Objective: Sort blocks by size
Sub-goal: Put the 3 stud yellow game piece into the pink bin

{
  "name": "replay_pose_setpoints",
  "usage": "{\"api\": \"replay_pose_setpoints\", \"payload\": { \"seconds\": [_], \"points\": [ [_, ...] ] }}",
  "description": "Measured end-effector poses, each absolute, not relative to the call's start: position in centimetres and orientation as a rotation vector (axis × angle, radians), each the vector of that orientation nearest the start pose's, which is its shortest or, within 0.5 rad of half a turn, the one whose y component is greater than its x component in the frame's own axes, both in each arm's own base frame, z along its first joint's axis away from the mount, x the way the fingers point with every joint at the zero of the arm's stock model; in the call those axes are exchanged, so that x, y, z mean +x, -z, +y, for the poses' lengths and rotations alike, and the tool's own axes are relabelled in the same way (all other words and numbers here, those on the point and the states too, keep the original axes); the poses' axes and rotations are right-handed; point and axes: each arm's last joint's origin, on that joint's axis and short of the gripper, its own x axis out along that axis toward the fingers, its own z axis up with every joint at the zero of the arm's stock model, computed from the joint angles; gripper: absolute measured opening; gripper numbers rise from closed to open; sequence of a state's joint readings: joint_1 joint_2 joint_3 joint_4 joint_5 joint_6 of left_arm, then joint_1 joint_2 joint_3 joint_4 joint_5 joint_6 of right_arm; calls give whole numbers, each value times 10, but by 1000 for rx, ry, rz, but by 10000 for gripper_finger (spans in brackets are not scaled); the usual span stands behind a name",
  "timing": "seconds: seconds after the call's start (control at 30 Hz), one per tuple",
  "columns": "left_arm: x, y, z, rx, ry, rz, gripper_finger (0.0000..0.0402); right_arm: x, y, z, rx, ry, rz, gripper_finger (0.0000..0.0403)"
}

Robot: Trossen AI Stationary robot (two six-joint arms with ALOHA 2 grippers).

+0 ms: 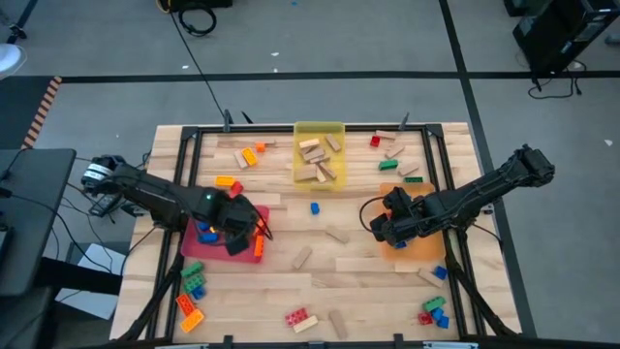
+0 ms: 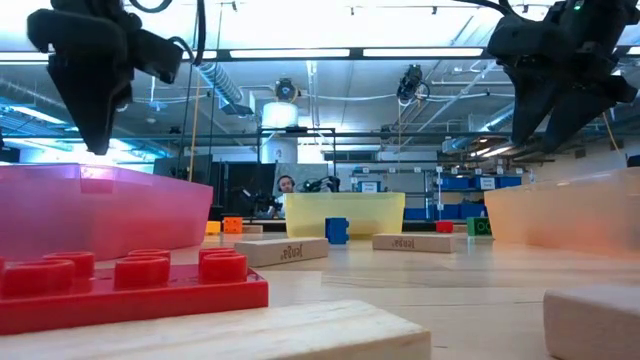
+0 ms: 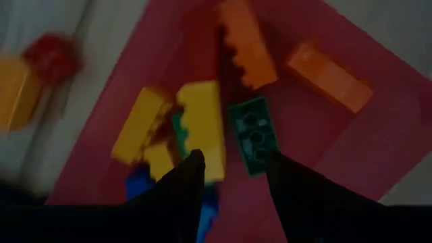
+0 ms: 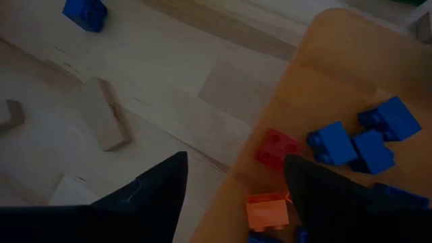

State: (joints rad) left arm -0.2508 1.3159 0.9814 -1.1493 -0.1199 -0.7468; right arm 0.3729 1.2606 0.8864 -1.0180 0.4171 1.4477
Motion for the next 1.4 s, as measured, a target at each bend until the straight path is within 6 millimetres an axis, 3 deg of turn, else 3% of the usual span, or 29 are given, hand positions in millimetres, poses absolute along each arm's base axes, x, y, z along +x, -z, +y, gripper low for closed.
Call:
{"api": "replay_pose_setpoints", "payload": {
  "seconds": [0.3, 0.7, 0.93, 1.07, 1.4],
  "points": [
    [209, -242, -50, -467, -550, 1364, 173, 196, -228, 64, 708, 887, 949, 257],
    [225, -243, -52, -477, -522, 1184, 272, 197, -229, 64, 704, 881, 950, 257],
    [217, -242, -53, -593, -656, 1209, 280, 197, -229, 64, 703, 880, 949, 259],
    [208, -241, -66, -654, -654, 1289, 276, 197, -229, 64, 680, 867, 953, 262],
    [179, -241, -126, -639, -481, 1397, 273, 197, -229, 64, 665, 860, 957, 258]
  ]
}}
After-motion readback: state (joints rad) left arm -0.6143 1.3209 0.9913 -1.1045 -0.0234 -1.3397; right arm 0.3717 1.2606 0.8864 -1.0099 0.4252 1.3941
